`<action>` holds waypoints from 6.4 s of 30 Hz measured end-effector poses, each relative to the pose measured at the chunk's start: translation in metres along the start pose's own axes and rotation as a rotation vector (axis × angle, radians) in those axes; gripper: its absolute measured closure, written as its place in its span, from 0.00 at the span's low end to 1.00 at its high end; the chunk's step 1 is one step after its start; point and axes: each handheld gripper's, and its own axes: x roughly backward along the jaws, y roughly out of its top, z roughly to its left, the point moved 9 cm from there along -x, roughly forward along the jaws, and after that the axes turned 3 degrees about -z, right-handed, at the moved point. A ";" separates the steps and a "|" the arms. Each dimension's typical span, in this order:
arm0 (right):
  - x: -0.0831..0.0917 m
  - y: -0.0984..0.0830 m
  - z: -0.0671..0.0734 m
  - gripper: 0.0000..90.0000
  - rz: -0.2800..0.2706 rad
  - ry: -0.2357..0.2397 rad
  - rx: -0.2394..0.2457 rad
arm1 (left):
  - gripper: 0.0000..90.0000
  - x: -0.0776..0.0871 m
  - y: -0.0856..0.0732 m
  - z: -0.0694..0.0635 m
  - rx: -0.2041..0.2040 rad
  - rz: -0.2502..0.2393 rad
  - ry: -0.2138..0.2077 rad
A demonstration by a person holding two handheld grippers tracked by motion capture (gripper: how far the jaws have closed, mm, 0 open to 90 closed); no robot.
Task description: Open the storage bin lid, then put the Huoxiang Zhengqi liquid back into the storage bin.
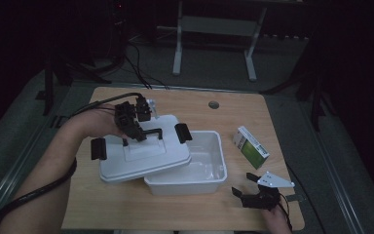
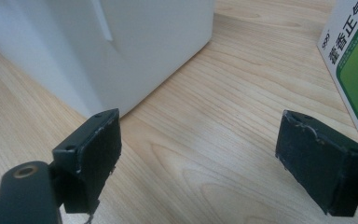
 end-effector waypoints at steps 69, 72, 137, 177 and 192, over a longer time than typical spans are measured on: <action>-0.002 -0.001 0.001 0.16 0.017 -0.011 0.007 | 0.93 -0.083 -0.175 0.022 0.337 -0.110 0.000; -0.002 -0.002 0.001 0.16 0.019 -0.010 0.009 | 0.93 -0.095 -0.171 0.023 0.331 -0.101 -0.006; 0.050 0.095 -0.024 0.12 0.049 0.044 -0.017 | 0.44 -0.101 -0.172 0.034 0.416 -0.080 0.021; -0.008 0.097 -0.117 0.40 0.411 -0.053 -0.102 | 0.44 -0.101 -0.173 0.031 0.408 -0.059 0.004; -0.020 0.085 -0.120 0.51 0.608 -0.083 -0.107 | 0.44 -0.103 -0.175 0.030 0.402 -0.052 0.013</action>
